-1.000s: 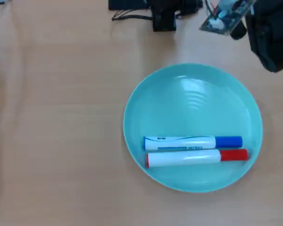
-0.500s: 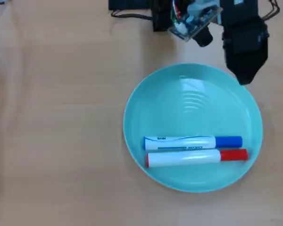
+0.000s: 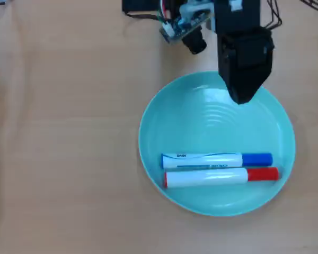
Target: Pick up the red pen.
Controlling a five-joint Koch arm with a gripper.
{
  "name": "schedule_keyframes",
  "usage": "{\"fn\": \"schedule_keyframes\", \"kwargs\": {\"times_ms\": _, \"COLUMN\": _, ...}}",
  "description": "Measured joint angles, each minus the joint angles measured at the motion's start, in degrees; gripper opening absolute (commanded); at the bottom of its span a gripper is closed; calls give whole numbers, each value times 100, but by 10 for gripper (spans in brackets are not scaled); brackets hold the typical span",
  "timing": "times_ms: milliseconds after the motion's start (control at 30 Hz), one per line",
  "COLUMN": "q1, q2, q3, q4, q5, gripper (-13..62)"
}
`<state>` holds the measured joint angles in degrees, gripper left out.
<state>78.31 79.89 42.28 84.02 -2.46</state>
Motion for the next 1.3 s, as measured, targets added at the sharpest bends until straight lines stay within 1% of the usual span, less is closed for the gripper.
{"fn": "schedule_keyframes", "kwargs": {"times_ms": 67, "q1": 26, "q2": -132, "q3": -18, "q4": 0, "q5": -132, "gripper": -45}}
{"fn": "schedule_keyframes", "kwargs": {"times_ms": 200, "q1": 105, "q2": -896, "q3": -334, "q4": -132, "q5": -439, "gripper": -34}}
{"fn": "schedule_keyframes", "kwargs": {"times_ms": 333, "q1": 105, "q2": -1415, "q3": -360, "q4": -290, "q5": -800, "gripper": 5}}
{"fn": "schedule_keyframes", "kwargs": {"times_ms": 567, "q1": 246, "q2": -1925, "q3": -413, "q4": -422, "q5": -905, "gripper": 49}}
{"fn": "schedule_keyframes", "kwargs": {"times_ms": 767, "q1": 457, "q2": -2470, "q3": -422, "q4": -422, "q5": -888, "gripper": 121}}
{"fn": "schedule_keyframes", "kwargs": {"times_ms": 967, "q1": 571, "q2": -2760, "q3": -914, "q4": -501, "q5": -703, "gripper": 126}}
{"fn": "schedule_keyframes", "kwargs": {"times_ms": 1133, "q1": 606, "q2": -3032, "q3": -940, "q4": -580, "q5": -290, "gripper": 134}}
{"fn": "schedule_keyframes", "kwargs": {"times_ms": 1300, "q1": 624, "q2": -3041, "q3": -949, "q4": -580, "q5": -211, "gripper": 218}}
